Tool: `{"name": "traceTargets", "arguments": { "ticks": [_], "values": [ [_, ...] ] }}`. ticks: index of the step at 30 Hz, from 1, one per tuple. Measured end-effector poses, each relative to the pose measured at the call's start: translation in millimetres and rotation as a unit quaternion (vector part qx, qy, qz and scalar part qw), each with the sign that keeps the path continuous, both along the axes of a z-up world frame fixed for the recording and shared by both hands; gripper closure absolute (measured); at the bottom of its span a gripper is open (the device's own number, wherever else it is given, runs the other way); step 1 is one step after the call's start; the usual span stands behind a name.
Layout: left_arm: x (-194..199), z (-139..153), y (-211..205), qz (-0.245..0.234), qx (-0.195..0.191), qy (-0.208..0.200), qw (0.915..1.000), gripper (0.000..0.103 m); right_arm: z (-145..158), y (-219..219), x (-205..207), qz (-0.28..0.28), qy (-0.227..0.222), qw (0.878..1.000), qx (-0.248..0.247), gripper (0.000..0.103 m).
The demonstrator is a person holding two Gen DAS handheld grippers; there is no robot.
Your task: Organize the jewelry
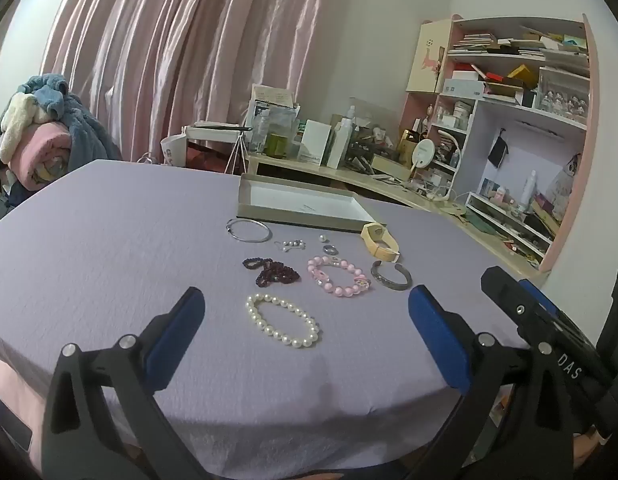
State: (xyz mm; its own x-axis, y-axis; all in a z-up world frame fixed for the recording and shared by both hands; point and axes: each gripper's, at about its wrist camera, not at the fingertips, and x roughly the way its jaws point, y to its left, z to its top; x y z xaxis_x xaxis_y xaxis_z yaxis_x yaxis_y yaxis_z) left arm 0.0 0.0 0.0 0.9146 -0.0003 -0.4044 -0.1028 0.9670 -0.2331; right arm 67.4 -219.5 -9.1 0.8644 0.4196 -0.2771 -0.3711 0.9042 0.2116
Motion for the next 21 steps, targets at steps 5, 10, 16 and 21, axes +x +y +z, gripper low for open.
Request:
{"name": "traceTargets", "arguments": {
  "ticks": [5,10,16,21],
  "values": [
    [-0.2,0.1,-0.2,0.0,0.003,0.0,1.0,0.002,0.3,0.0,0.0,0.0,0.0,1.0,0.0,0.001],
    [-0.3,0.1,-0.3,0.001,0.003,0.0,1.0,0.002,0.1,0.2,0.4,-0.001,0.001,1.0,0.0,0.001],
    [-0.5,0.3,0.0,-0.001,0.003,0.0,1.0,0.002,0.9,0.3,0.2,0.0,0.001,1.0,0.001,0.001],
    [-0.4,0.2,-0.3,-0.001,0.003,-0.001,1.0,0.002,1.3,0.5,-0.2,-0.001,0.001,1.0,0.001,0.001]
  ]
}}
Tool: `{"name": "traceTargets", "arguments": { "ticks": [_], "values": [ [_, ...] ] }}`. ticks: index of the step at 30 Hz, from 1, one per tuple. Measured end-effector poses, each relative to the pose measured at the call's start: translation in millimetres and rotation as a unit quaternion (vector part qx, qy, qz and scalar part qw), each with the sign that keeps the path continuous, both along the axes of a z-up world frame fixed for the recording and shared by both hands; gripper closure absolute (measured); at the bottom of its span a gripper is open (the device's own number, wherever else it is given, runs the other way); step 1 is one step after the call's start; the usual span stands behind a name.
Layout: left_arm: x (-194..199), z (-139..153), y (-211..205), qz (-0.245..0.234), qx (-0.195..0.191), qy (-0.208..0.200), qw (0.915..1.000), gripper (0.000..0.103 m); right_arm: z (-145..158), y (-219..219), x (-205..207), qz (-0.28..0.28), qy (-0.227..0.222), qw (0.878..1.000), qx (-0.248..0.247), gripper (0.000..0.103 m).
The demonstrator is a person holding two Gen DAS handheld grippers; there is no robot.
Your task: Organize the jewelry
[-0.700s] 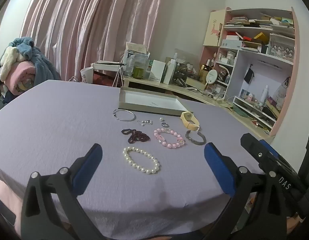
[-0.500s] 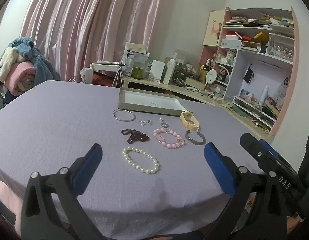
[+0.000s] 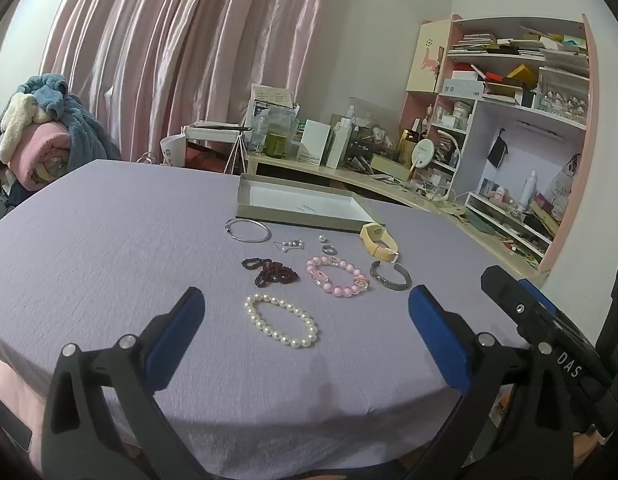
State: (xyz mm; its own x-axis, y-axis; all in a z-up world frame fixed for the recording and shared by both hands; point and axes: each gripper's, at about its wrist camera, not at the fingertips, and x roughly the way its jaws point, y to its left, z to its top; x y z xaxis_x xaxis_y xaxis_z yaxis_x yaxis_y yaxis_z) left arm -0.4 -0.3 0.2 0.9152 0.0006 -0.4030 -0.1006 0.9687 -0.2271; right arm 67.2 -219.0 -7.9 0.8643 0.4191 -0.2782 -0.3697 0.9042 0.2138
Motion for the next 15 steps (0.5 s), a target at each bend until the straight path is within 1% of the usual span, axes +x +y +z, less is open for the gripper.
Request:
{"name": "traceTargets", "arguments": {
  "ticks": [15],
  "values": [
    [-0.8,0.6,-0.9,0.0,0.001,-0.001,1.0,0.002,0.0,0.3,-0.1,0.0,0.0,1.0,0.0,0.001]
  ]
}}
